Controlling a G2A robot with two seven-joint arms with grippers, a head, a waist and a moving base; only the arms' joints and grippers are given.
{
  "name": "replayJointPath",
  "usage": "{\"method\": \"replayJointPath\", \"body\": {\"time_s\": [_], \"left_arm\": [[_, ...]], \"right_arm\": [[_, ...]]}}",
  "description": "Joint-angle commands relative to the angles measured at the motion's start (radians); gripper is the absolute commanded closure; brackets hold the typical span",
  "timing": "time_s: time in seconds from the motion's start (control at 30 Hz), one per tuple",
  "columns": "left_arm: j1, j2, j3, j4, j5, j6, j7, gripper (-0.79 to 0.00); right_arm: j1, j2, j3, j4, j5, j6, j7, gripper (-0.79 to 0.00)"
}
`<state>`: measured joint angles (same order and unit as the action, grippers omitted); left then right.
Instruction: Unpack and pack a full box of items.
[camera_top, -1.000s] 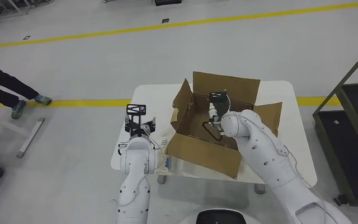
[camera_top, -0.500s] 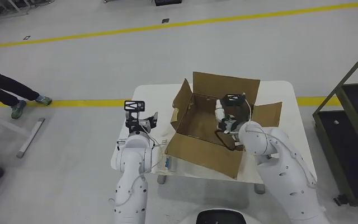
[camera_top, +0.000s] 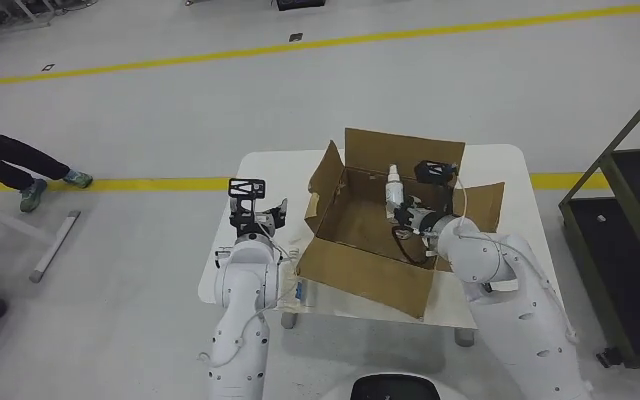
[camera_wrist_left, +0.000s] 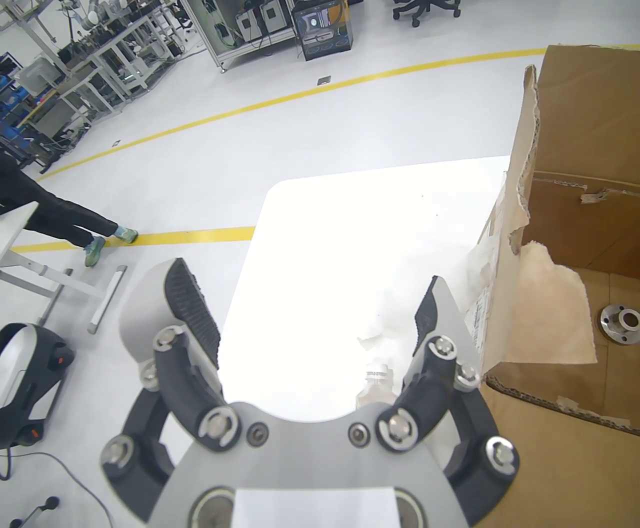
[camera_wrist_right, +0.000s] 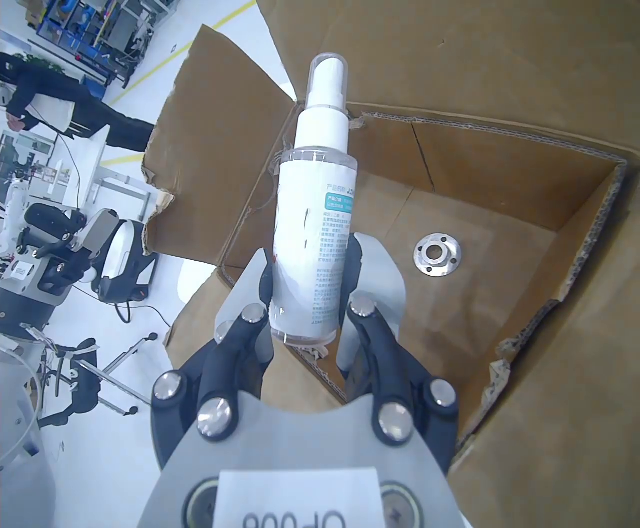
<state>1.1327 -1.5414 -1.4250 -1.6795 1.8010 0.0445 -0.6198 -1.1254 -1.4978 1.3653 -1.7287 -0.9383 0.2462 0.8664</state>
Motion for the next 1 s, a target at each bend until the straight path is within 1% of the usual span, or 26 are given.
{"method": "replayJointPath", "body": {"time_s": [0.0, 0.13, 0.23, 0.4, 0.57, 0.73, 0.97], "left_arm": [[-0.002, 0.000, 0.006, -0.001, 0.000, 0.003, -0.001, -0.785], [-0.008, 0.000, 0.014, 0.000, -0.002, 0.011, -0.002, -0.785], [-0.014, -0.001, 0.020, 0.002, -0.006, 0.018, -0.001, -0.785], [-0.020, -0.001, 0.026, 0.004, -0.007, 0.022, -0.002, -0.785], [-0.020, -0.001, 0.026, 0.004, -0.007, 0.022, -0.002, -0.785], [-0.020, -0.001, 0.026, 0.004, -0.007, 0.022, -0.002, -0.785], [-0.020, -0.001, 0.026, 0.004, -0.007, 0.022, -0.002, -0.785]], "right_arm": [[0.000, 0.000, 0.000, 0.000, 0.000, 0.000, 0.000, 0.000], [-0.002, 0.000, -0.001, 0.000, -0.002, -0.003, -0.006, 0.000], [-0.018, 0.003, -0.001, -0.018, 0.000, -0.036, -0.068, 0.000], [-0.057, 0.009, 0.028, -0.063, 0.009, -0.040, -0.138, 0.000], [-0.134, 0.017, 0.086, -0.140, 0.037, -0.061, -0.208, 0.000], [-0.210, 0.028, 0.152, -0.179, 0.055, -0.067, -0.219, 0.000], [-0.334, 0.041, 0.255, -0.288, 0.115, -0.106, -0.276, 0.000]]}}
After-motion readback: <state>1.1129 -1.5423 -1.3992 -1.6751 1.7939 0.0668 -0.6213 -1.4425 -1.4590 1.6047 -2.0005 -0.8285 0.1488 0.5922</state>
